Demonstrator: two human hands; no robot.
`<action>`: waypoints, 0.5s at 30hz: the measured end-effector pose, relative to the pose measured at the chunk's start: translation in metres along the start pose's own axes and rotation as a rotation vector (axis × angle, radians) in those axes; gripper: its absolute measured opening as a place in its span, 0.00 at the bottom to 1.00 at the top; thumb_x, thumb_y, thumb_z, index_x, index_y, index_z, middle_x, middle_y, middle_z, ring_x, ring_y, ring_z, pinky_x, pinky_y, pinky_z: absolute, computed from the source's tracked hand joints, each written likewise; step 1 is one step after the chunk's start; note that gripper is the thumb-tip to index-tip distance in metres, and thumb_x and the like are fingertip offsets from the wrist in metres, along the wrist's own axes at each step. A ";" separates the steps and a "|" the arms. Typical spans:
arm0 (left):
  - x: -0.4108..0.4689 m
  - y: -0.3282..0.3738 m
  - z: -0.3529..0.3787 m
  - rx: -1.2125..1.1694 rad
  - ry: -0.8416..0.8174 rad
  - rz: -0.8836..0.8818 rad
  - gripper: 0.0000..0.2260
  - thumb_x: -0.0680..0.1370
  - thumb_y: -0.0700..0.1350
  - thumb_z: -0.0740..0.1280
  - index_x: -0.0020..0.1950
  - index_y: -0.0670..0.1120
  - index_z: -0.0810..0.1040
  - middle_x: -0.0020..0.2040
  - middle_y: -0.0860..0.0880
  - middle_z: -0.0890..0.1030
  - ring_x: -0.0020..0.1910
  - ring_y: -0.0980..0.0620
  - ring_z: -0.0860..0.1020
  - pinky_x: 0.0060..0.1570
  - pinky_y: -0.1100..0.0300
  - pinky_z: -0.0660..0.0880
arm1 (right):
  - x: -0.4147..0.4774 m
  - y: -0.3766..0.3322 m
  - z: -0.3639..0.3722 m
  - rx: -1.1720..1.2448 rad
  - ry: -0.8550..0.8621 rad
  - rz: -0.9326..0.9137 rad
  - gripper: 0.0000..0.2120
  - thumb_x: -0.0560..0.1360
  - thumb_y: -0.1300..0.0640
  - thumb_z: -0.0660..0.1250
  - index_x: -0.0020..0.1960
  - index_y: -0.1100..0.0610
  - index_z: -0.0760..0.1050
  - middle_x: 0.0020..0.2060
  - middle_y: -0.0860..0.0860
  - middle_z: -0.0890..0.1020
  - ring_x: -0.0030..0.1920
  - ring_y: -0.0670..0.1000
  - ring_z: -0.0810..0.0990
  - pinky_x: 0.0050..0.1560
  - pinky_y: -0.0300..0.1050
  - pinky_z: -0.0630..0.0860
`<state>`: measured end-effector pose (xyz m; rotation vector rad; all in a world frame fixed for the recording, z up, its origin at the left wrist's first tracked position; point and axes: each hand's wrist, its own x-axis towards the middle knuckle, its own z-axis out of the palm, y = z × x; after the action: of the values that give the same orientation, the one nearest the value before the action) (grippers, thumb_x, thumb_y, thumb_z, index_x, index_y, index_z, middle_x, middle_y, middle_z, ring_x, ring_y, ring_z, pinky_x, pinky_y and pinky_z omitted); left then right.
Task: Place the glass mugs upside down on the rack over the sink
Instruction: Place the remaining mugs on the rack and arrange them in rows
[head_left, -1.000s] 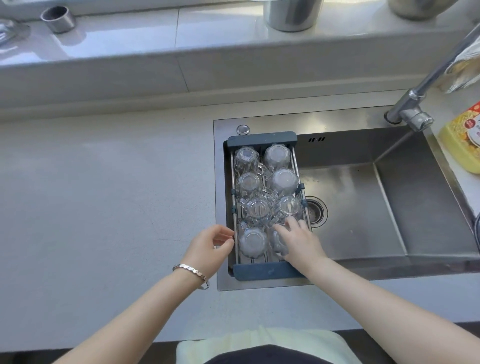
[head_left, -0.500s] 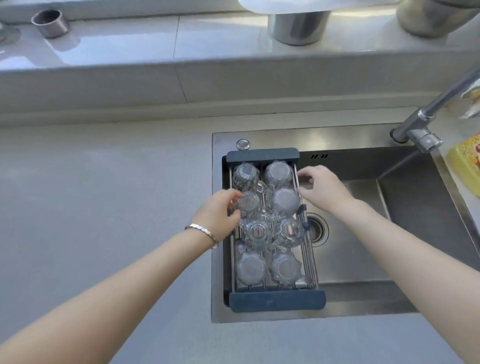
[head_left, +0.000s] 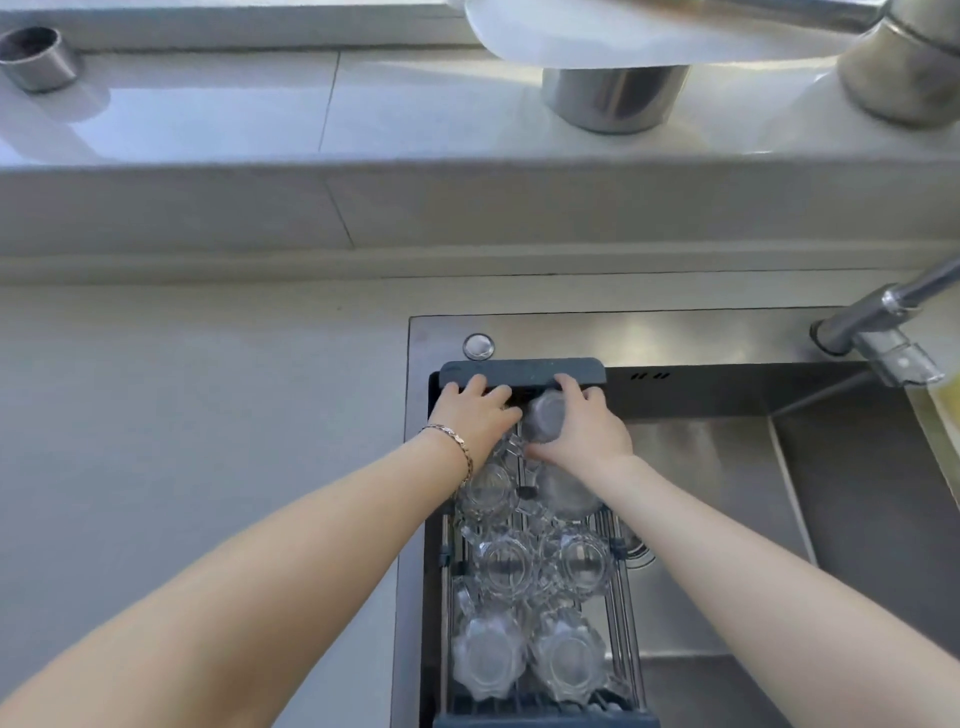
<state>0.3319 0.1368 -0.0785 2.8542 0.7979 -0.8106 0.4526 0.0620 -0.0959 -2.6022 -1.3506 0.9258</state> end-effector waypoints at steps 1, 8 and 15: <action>0.001 0.000 0.000 0.001 0.003 0.001 0.30 0.71 0.38 0.69 0.70 0.48 0.63 0.71 0.44 0.63 0.68 0.40 0.61 0.65 0.45 0.65 | -0.001 0.000 0.000 0.036 0.018 0.024 0.40 0.67 0.42 0.71 0.72 0.49 0.54 0.63 0.58 0.67 0.55 0.61 0.77 0.48 0.47 0.74; 0.003 -0.006 -0.003 -0.034 -0.034 -0.014 0.28 0.72 0.37 0.68 0.70 0.49 0.63 0.68 0.43 0.64 0.65 0.38 0.64 0.60 0.45 0.71 | -0.005 -0.002 -0.011 0.169 0.130 0.053 0.30 0.67 0.46 0.73 0.63 0.56 0.66 0.59 0.57 0.74 0.57 0.60 0.76 0.53 0.48 0.73; -0.004 -0.006 -0.004 -0.178 -0.003 -0.129 0.22 0.73 0.51 0.68 0.64 0.48 0.68 0.63 0.41 0.68 0.61 0.39 0.69 0.53 0.48 0.74 | -0.039 0.014 -0.072 0.186 0.149 -0.188 0.40 0.61 0.49 0.78 0.68 0.56 0.65 0.63 0.53 0.75 0.63 0.54 0.73 0.62 0.47 0.69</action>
<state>0.3278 0.1412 -0.0730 2.6682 1.0075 -0.7178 0.4849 0.0384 -0.0225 -2.3102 -1.3701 0.7723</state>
